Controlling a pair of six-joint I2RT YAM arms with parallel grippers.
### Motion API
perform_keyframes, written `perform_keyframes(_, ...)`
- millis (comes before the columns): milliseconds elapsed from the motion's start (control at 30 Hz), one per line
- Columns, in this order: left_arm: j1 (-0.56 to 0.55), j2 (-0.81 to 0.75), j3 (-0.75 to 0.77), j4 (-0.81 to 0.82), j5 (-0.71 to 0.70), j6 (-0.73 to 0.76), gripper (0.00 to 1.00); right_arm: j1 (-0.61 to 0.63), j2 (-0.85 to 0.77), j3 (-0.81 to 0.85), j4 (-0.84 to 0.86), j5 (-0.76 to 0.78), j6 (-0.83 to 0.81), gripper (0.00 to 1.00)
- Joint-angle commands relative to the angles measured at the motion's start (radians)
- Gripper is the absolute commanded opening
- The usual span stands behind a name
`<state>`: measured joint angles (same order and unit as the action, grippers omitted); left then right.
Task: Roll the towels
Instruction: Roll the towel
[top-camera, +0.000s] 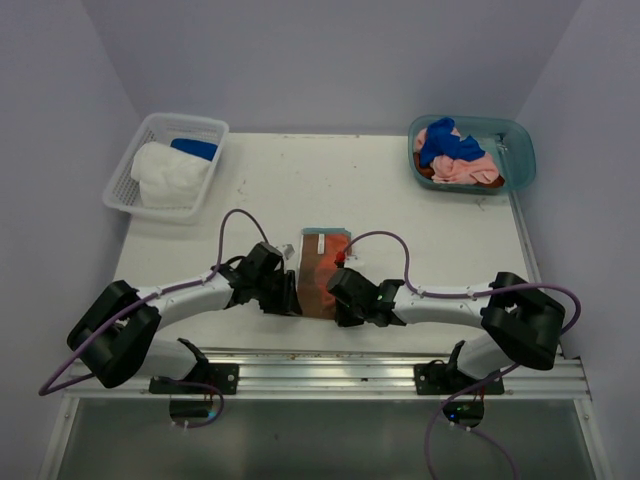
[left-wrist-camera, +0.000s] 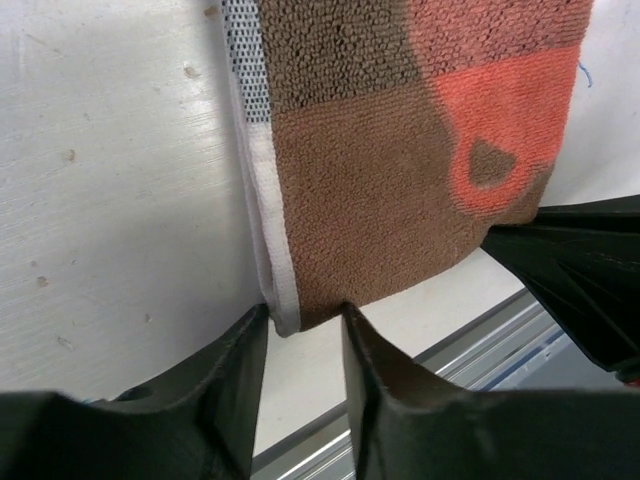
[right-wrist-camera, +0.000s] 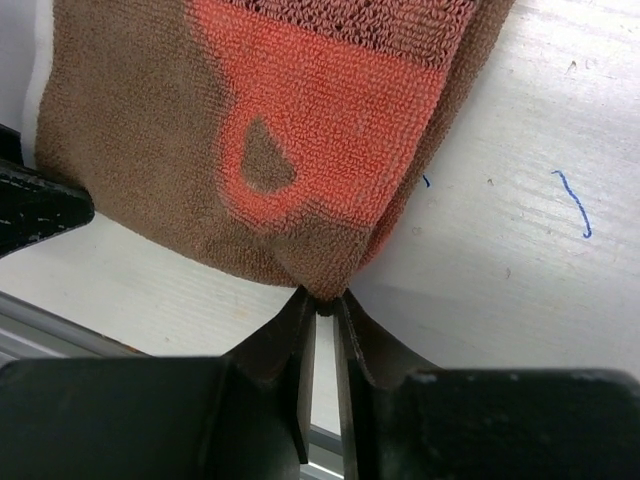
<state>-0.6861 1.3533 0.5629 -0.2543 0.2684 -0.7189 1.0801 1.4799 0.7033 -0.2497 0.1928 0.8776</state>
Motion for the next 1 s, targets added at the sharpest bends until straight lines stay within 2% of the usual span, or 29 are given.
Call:
perform_keyframes(0, -0.006, 0.004, -0.021, -0.039, -0.023, 0.009, 0.37, 0.003, -0.003, 0.01, -0.042, 0.056, 0.012, 0.17)
perform_keyframes(100, -0.009, 0.009, -0.026, -0.028, -0.014, 0.001, 0.33, 0.003, -0.01, 0.022, -0.083, 0.085, 0.006, 0.26)
perform_keyframes(167, -0.012, 0.009, -0.028, -0.028, -0.012, -0.002, 0.32, 0.004, -0.021, 0.022, -0.092, 0.099, 0.008, 0.28)
perform_keyframes(233, -0.012, 0.007, -0.026, -0.031, -0.015, -0.001, 0.26, 0.003, -0.032, 0.021, -0.098, 0.108, 0.008, 0.27)
perform_keyframes(333, -0.013, 0.007, -0.02, -0.039, -0.024, 0.003, 0.1, 0.003, -0.033, 0.019, -0.103, 0.106, 0.004, 0.19)
perform_keyframes(433, -0.013, 0.007, -0.014, -0.043, -0.026, -0.001, 0.06, 0.003, -0.036, 0.019, -0.099, 0.108, 0.006, 0.03)
perform_keyframes(467, -0.015, 0.007, -0.009, -0.043, -0.026, -0.001, 0.04, 0.003, -0.039, 0.021, -0.099, 0.109, 0.006, 0.01)
perform_keyframes(600, -0.013, 0.0, -0.003, -0.057, -0.031, -0.007, 0.0, 0.004, -0.056, 0.021, -0.095, 0.125, 0.003, 0.0)
perform_keyframes(967, -0.013, -0.08, 0.061, -0.118, -0.081, -0.054, 0.0, 0.004, -0.098, 0.065, -0.138, 0.16, -0.037, 0.0)
